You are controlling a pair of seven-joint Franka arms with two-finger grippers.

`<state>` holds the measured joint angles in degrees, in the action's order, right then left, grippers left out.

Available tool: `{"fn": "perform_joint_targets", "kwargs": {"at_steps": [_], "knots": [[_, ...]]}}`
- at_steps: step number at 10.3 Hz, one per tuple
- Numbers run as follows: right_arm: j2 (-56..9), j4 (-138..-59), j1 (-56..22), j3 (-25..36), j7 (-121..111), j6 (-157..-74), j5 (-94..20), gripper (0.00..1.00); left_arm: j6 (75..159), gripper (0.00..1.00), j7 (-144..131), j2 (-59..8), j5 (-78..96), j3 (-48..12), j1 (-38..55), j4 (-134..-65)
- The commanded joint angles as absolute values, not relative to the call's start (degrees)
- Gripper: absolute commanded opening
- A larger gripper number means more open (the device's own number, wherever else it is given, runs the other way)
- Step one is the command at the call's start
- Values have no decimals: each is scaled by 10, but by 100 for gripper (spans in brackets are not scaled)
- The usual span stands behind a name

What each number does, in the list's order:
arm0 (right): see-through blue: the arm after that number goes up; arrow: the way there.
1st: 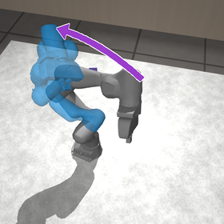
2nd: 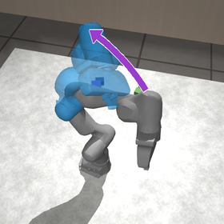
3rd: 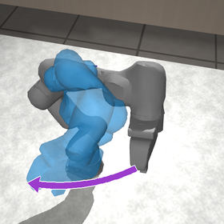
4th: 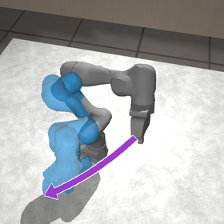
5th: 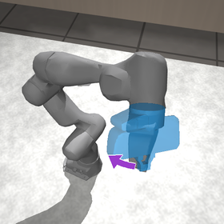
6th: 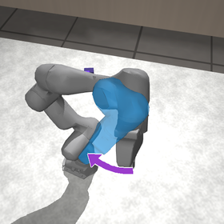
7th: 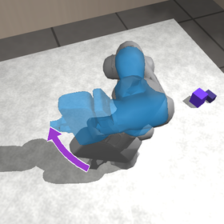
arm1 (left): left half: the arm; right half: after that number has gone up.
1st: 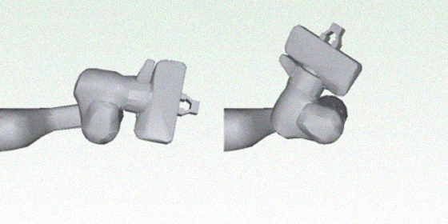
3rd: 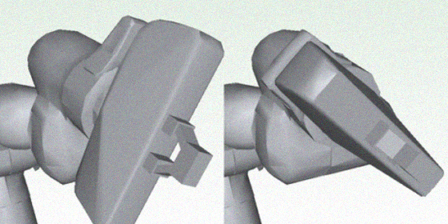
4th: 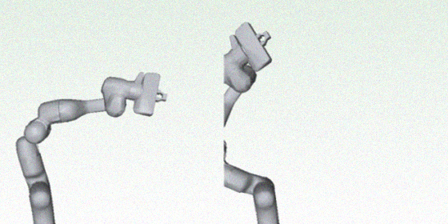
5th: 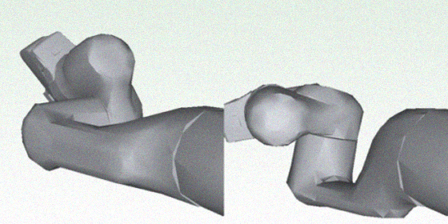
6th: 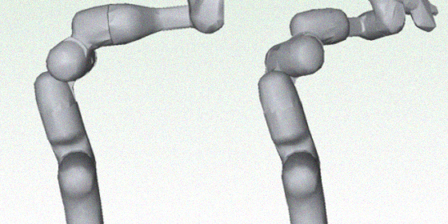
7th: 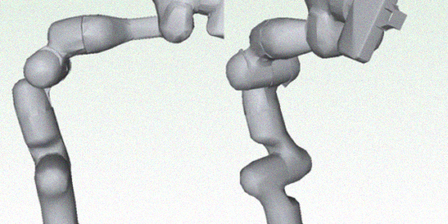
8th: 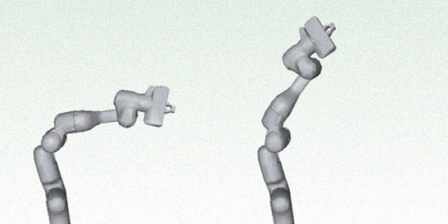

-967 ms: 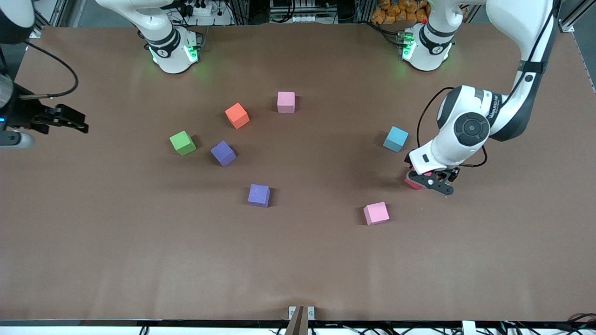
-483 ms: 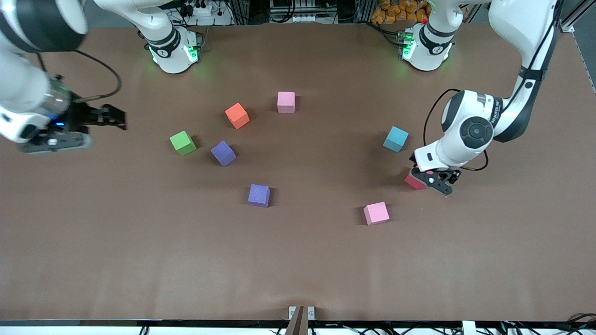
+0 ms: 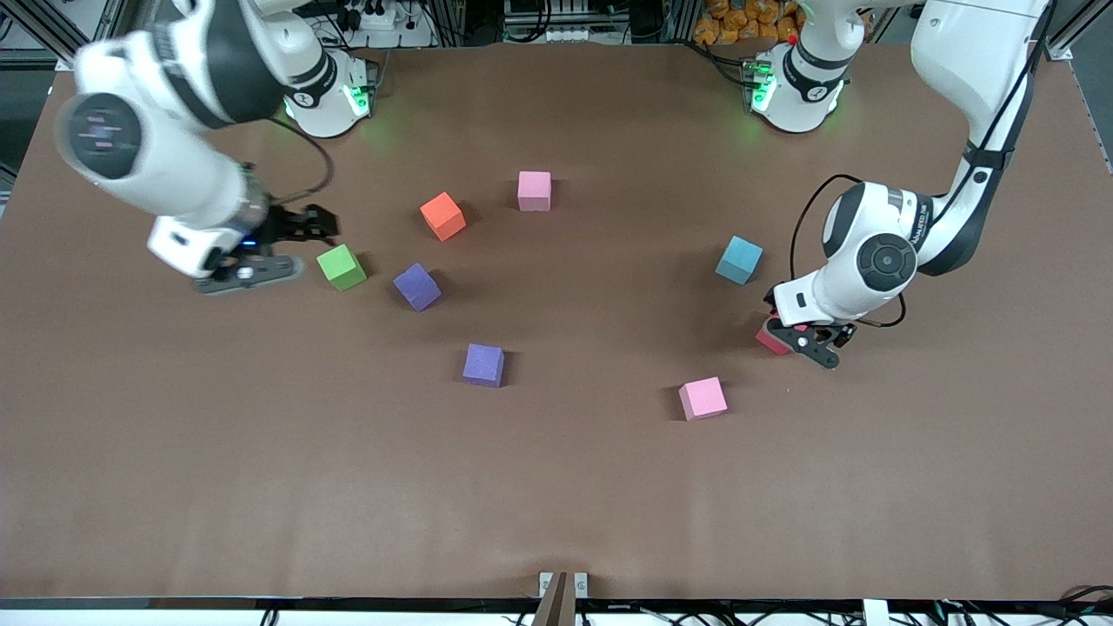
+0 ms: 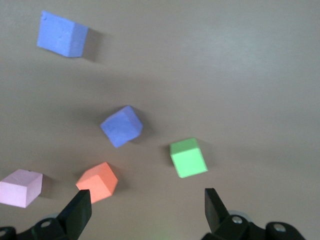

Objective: Arrange blocks into number 1

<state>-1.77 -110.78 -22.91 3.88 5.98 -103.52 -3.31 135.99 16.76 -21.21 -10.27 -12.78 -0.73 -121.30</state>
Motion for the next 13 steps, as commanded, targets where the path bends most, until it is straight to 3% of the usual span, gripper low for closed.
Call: {"fn": "perform_joint_targets", "kwargs": {"at_steps": [1,5,8,9,10,11,13], "knots": [[-4,-1186,-266,40,76,-1116,-36,100,1373,100,172,-224,-117,-131,-10,-1209],[-60,-1283,-296,40,-49,-1266,-35,100,1381,100,166,-244,-111,-132,-8,-1204],[-117,-1283,-301,40,-99,-1301,-16,100,1382,100,155,-272,-87,-132,-6,-1177],[-138,-1283,-308,40,-100,-1330,-13,100,1381,64,154,-273,-70,-132,-3,-1173],[-158,-1282,-310,40,-100,-1362,-13,100,1381,11,150,-274,-68,-132,-4,-1174],[-175,-1282,-313,40,-100,-1388,-12,100,1381,0,146,-274,-67,-132,-3,-1174],[-188,-1282,-317,40,-100,-1401,-13,100,1380,0,122,-274,-68,-132,1,-1175]]}}
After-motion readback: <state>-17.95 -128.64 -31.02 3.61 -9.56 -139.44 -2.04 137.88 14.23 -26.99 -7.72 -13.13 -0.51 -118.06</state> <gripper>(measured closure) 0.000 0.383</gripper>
